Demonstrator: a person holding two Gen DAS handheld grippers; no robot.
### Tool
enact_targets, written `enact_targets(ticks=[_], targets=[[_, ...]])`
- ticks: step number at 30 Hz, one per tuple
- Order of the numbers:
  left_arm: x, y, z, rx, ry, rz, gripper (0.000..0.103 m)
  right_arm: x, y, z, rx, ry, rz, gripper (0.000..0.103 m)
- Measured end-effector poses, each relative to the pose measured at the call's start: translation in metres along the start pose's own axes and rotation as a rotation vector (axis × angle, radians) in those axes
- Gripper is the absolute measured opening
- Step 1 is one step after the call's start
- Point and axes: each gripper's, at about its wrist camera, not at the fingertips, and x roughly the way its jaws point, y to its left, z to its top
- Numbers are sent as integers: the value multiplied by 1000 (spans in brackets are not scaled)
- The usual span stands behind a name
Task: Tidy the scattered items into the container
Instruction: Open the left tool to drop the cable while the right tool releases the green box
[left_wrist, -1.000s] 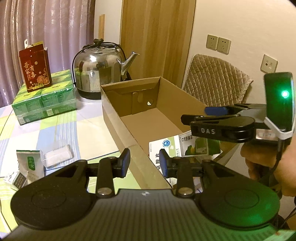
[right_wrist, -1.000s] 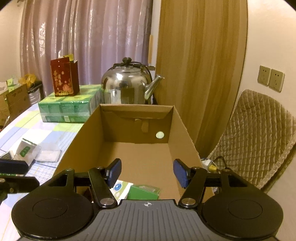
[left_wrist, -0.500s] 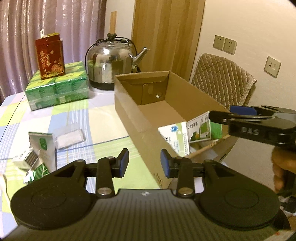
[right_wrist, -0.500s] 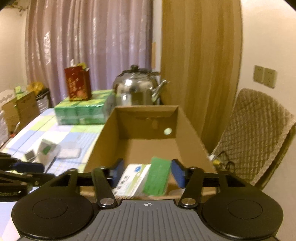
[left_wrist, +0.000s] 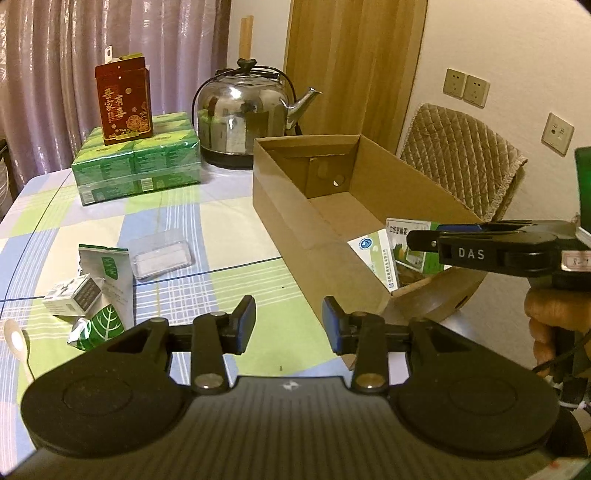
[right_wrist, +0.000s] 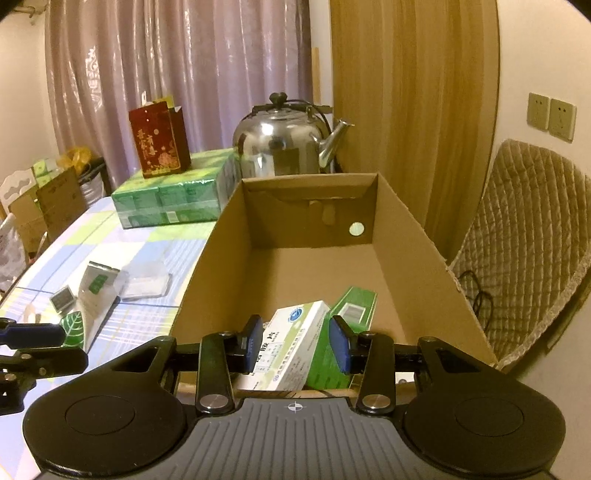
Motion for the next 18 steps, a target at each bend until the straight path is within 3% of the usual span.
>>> enact_targets(ticks=[13, 14, 15, 17, 18], targets=[[-16, 13, -15, -30, 6, 27, 37, -24, 13, 0, -7, -39, -5, 40], [-18, 15, -17, -34, 6, 32, 37, -27, 16, 0, -10, -45, -3, 45], [-21, 17, -19, -38, 6, 37, 38, -29, 20, 0, -14, -53, -1, 58], [-27, 22, -23, -45, 4, 51, 40, -35, 29, -1, -22, -71, 2, 73], [-30, 25, -25, -51, 3, 59, 41, -38, 33, -1, -26, -79, 8, 74]])
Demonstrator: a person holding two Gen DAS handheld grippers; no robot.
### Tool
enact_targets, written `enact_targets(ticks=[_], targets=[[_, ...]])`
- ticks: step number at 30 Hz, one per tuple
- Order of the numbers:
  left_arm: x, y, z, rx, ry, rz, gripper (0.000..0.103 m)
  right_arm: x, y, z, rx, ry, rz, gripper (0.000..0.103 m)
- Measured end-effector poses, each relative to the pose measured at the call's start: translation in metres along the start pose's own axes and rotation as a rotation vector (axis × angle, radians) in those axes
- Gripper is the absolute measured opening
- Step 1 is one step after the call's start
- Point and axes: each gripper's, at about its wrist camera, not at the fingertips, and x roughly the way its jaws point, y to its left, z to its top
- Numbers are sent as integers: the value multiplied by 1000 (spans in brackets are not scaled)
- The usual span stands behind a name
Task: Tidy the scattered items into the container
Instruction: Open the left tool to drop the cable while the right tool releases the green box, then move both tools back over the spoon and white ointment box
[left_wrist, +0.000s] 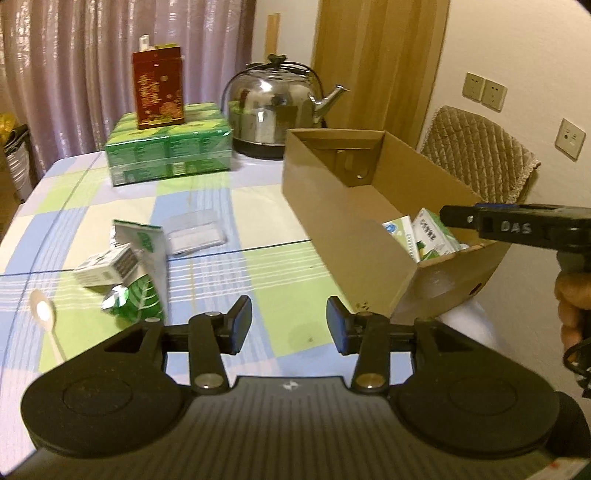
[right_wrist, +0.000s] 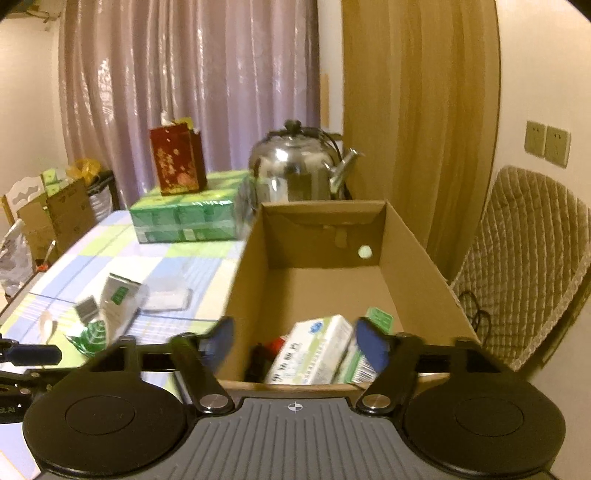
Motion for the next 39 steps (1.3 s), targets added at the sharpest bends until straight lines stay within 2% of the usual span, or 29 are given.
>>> enact_targets(ticks=[1, 4, 6, 16, 26, 39], targets=[[-3, 4, -2, -7, 0, 8, 41, -3, 5, 0, -6, -5, 7, 75], [-13, 16, -10, -27, 1, 39, 46, -10, 21, 1, -14, -20, 30, 86], [-20, 25, -15, -41, -1, 64, 55, -15, 33, 1, -23, -35, 45, 96], [-60, 81, -38, -118, -9, 194, 90, -29, 92, -2, -81, -41, 146, 101], [-82, 124, -59, -182, 13, 287, 98, -24, 128, -13, -162, -2, 207, 101], [-79, 161, -67, -234, 36, 329, 98, 1, 157, -20, -213, 51, 253, 101]])
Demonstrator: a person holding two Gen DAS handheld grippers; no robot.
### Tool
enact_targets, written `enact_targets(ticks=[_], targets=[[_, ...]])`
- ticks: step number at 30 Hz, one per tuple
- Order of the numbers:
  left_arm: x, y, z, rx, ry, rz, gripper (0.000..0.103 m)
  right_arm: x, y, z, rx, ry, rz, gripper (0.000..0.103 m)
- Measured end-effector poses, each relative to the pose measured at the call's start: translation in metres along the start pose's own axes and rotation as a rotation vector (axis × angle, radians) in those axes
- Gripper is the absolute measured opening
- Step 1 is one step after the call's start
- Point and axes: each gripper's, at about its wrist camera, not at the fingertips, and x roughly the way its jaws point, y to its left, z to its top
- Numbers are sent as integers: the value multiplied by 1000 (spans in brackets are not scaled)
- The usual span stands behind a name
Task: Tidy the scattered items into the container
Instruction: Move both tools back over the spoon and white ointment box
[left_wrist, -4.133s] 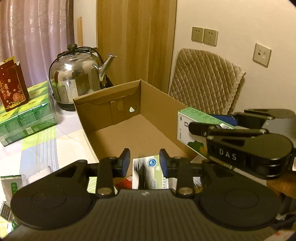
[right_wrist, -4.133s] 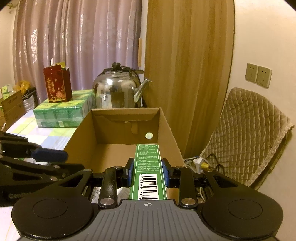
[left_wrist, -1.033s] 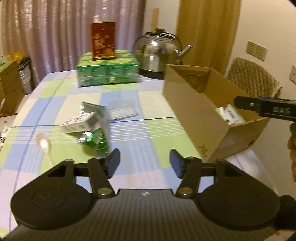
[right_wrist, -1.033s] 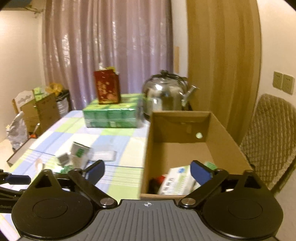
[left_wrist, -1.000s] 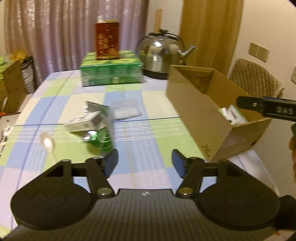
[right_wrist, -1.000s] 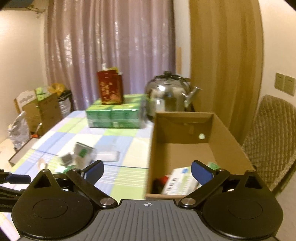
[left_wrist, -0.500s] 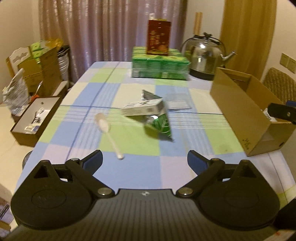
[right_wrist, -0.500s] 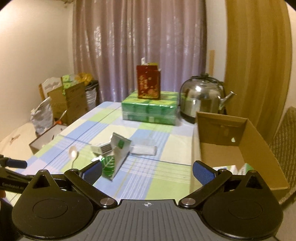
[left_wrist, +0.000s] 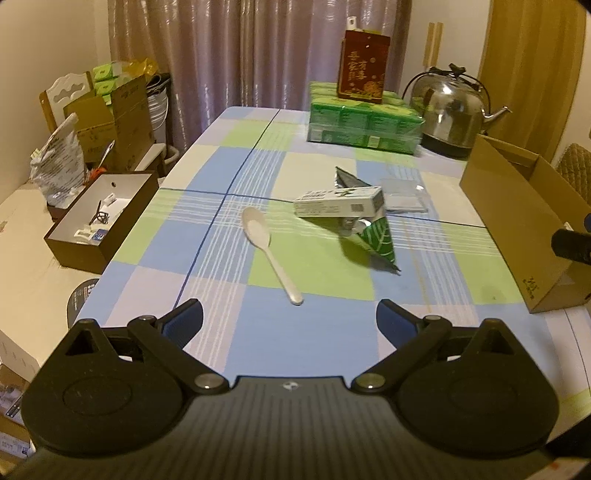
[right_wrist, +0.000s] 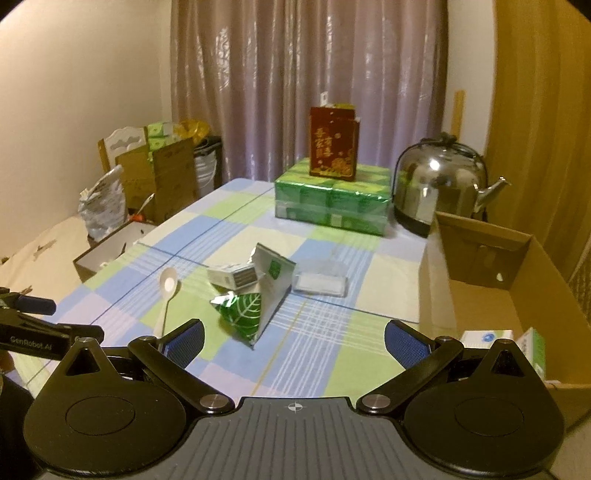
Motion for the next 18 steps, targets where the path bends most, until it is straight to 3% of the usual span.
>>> enact_targets(ticks=[18], targets=[[65, 28, 13, -21, 36, 30, 98, 83, 20, 16, -90, 60, 63, 101]])
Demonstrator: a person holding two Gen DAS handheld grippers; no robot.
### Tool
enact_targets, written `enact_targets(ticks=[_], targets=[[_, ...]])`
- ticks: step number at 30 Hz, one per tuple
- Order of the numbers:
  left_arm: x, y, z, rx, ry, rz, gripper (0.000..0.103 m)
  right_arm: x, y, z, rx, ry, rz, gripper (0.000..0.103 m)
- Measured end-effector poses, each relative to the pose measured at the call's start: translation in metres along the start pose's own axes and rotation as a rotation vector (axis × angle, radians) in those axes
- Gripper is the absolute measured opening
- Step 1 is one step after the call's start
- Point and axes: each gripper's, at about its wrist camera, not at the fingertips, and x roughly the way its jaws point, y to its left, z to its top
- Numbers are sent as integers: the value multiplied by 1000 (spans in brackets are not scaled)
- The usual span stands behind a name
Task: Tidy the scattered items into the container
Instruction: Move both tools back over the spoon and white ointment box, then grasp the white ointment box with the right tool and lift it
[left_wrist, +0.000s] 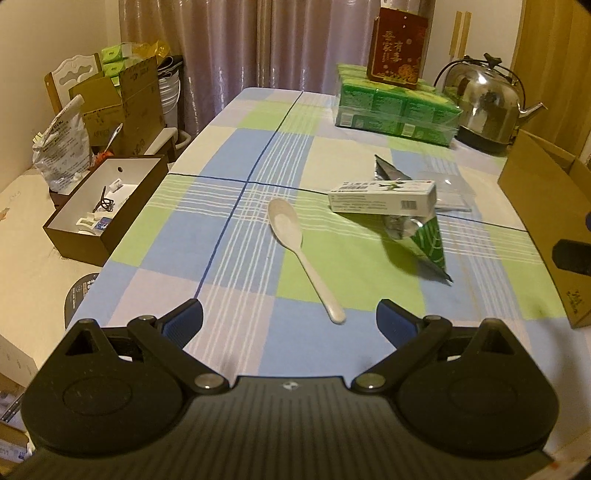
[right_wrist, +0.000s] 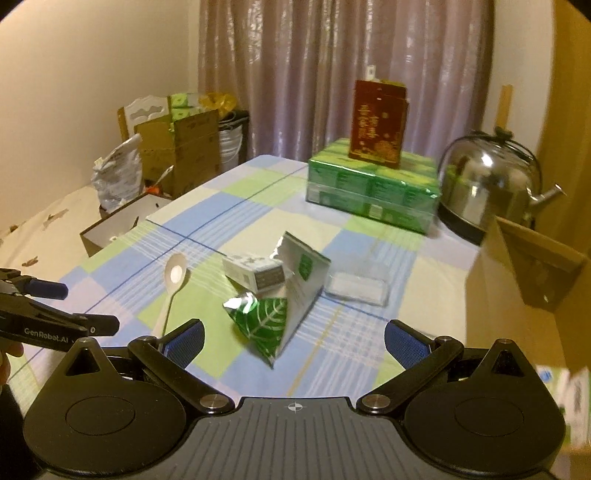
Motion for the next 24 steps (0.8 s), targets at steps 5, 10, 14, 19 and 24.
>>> enact_targets(ticks=[5, 10, 14, 19, 24], targets=[[18, 7, 9, -2, -1, 0, 98, 32, 6, 15, -50, 8, 27, 101], [36, 12, 18, 4, -7, -3, 98, 66, 11, 25, -94, 22, 50, 101], [49, 15, 21, 2, -4, -6, 98, 91, 17, 29, -125, 29, 77, 99], [61, 18, 24, 2, -2, -13, 98, 121, 22, 31, -144, 53, 98, 89], [73, 19, 26, 7, 1, -18, 98, 139, 26, 32, -179, 69, 95, 77]])
